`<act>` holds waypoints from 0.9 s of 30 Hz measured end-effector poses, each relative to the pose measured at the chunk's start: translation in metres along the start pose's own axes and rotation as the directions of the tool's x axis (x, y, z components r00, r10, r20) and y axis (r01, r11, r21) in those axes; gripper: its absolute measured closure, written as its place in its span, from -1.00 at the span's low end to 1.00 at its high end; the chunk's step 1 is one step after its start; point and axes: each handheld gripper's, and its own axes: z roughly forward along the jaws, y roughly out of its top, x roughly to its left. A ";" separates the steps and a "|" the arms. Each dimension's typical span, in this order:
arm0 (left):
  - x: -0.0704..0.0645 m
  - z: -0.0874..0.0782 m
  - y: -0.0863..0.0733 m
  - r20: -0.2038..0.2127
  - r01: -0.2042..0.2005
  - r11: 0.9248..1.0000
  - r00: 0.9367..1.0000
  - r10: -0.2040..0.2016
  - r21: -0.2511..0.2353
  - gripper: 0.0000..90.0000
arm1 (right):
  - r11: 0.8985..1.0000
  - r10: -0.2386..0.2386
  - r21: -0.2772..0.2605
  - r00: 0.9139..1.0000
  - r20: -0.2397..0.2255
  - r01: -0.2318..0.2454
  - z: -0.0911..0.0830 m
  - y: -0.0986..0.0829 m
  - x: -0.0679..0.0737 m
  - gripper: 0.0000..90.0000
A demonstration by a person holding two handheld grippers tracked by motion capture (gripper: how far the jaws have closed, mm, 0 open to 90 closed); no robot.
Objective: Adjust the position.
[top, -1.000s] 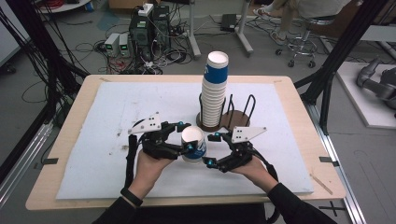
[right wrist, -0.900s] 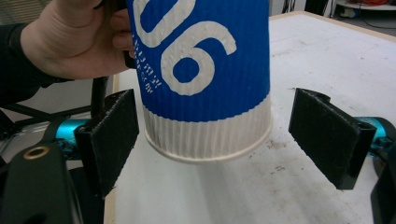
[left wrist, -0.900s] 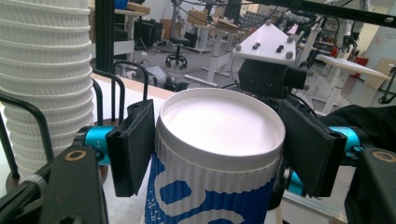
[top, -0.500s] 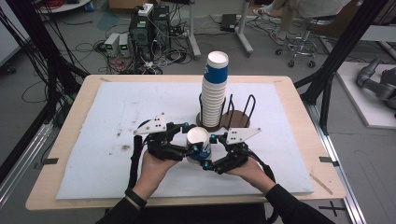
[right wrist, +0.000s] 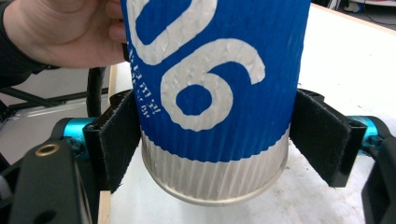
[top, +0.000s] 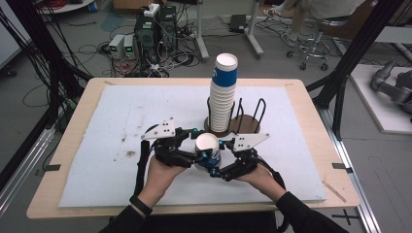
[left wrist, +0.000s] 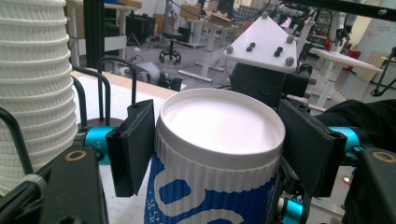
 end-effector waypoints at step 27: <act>0.008 0.001 0.010 0.047 -0.007 0.962 0.999 -0.006 0.271 -0.37 | 0.993 -0.043 0.104 0.998 -0.045 0.048 -0.009 0.007 -0.004 -0.57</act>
